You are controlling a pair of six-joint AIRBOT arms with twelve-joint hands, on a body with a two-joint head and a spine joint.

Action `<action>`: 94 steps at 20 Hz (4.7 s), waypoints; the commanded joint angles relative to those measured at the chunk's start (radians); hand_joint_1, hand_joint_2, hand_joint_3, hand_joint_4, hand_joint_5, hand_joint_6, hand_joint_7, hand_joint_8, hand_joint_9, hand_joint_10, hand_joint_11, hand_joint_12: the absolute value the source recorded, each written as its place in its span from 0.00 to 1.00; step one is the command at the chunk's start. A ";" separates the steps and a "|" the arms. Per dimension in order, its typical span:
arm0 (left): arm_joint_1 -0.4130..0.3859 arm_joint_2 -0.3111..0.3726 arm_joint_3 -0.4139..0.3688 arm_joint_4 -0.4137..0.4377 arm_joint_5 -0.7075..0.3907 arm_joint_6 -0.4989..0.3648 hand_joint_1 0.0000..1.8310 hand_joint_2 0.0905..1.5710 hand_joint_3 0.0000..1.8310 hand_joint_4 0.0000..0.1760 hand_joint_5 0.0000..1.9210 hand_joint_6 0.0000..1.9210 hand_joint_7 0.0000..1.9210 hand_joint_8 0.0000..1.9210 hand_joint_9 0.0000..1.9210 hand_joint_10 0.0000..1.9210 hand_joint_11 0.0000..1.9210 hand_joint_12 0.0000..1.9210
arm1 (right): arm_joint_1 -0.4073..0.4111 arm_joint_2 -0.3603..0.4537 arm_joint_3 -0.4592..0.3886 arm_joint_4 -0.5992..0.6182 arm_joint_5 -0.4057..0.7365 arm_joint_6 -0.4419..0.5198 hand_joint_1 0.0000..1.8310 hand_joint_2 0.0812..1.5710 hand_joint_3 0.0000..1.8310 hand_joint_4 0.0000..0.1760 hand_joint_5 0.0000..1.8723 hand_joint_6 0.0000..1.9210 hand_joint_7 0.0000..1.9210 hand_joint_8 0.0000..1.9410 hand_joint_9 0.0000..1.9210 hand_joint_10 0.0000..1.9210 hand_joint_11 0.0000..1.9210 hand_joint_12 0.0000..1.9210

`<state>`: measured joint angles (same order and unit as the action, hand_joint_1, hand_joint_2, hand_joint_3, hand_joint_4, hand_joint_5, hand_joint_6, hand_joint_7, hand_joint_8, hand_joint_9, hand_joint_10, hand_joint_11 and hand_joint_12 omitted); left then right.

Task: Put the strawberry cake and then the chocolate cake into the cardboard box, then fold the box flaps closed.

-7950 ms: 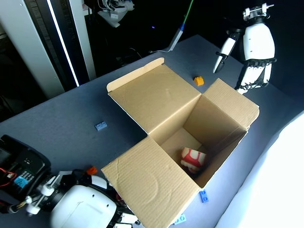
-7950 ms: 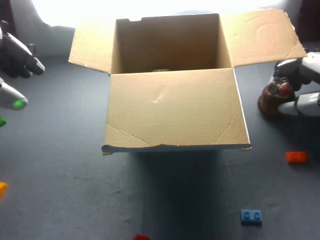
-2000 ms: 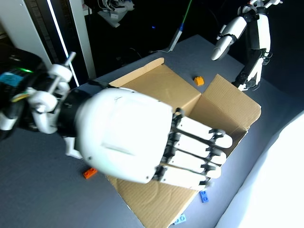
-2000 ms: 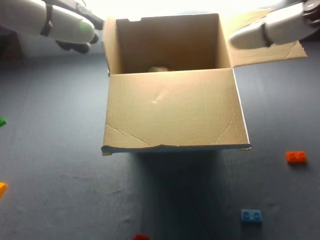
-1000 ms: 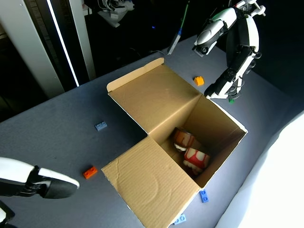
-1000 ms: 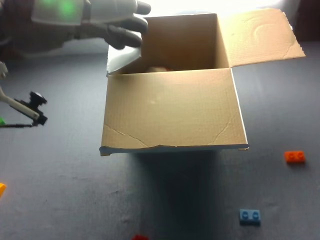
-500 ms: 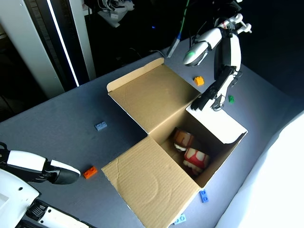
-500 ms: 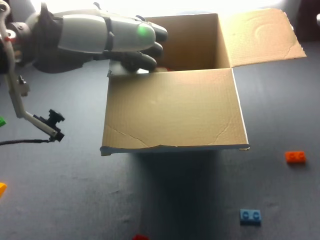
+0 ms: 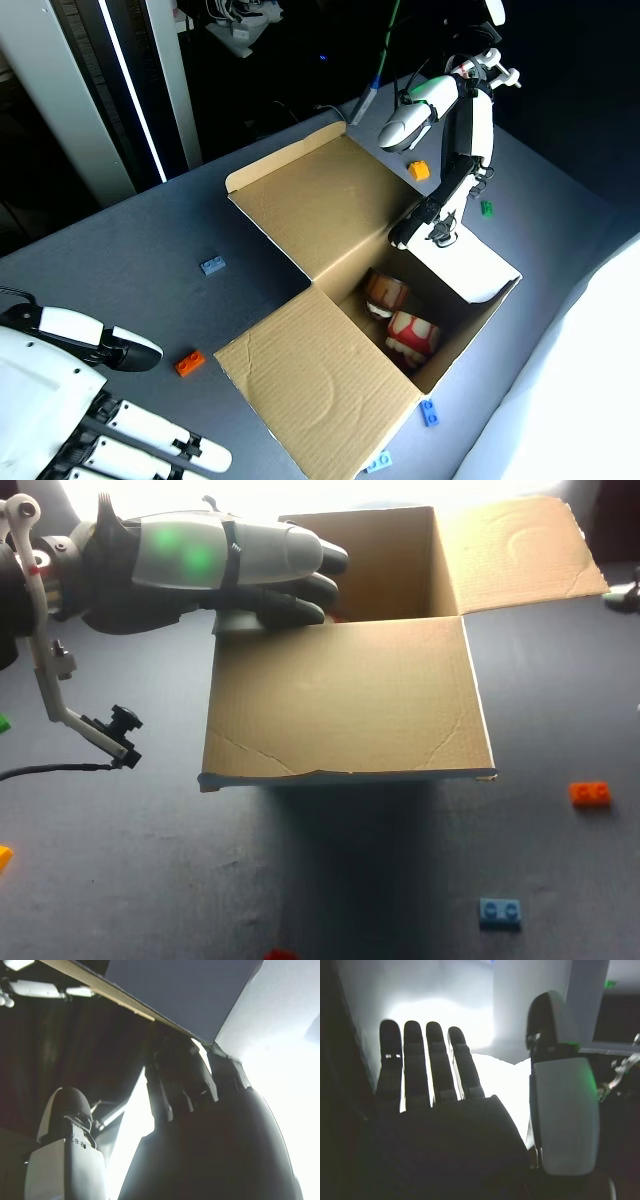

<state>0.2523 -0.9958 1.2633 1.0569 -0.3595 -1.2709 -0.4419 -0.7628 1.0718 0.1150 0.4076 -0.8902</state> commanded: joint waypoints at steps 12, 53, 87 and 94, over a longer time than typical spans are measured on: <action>-0.079 0.003 0.019 0.113 -0.077 -0.104 0.31 0.68 0.00 0.01 0.30 0.00 0.36 0.00 0.40 0.00 0.12 0.64 | 0.056 -0.064 -0.001 0.011 0.165 -0.039 0.32 0.67 0.00 0.00 0.12 0.00 0.13 0.00 0.16 0.01 0.00 0.54; 0.099 0.312 -0.056 0.474 -0.068 -0.492 0.32 0.68 0.00 0.03 0.31 0.00 0.36 0.00 0.40 0.00 0.13 0.63 | 0.327 -0.228 0.031 -0.006 -0.029 0.030 0.28 0.68 0.00 0.00 0.11 0.00 0.12 0.00 0.17 0.01 0.00 0.59; 0.137 0.320 -0.190 0.534 -0.243 -0.672 0.30 0.69 0.00 0.03 0.31 0.00 0.37 0.00 0.40 0.00 0.13 0.66 | 0.354 -0.250 0.064 -0.007 -0.097 0.022 0.08 0.72 0.00 0.00 0.13 0.00 0.15 0.00 0.16 0.01 0.00 0.60; 0.137 0.324 -0.211 0.534 -0.254 -0.680 0.29 0.69 0.00 0.01 0.31 0.00 0.37 0.00 0.40 0.00 0.14 0.62 | 0.402 -0.200 0.064 -0.007 -0.092 0.021 0.05 0.75 0.01 0.00 0.15 0.01 0.16 0.00 0.17 0.01 0.00 0.63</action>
<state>0.3927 -0.6807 1.0550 1.6428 -0.5919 -1.9396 -0.0547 -0.9745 1.1328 0.1032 0.1951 -0.8696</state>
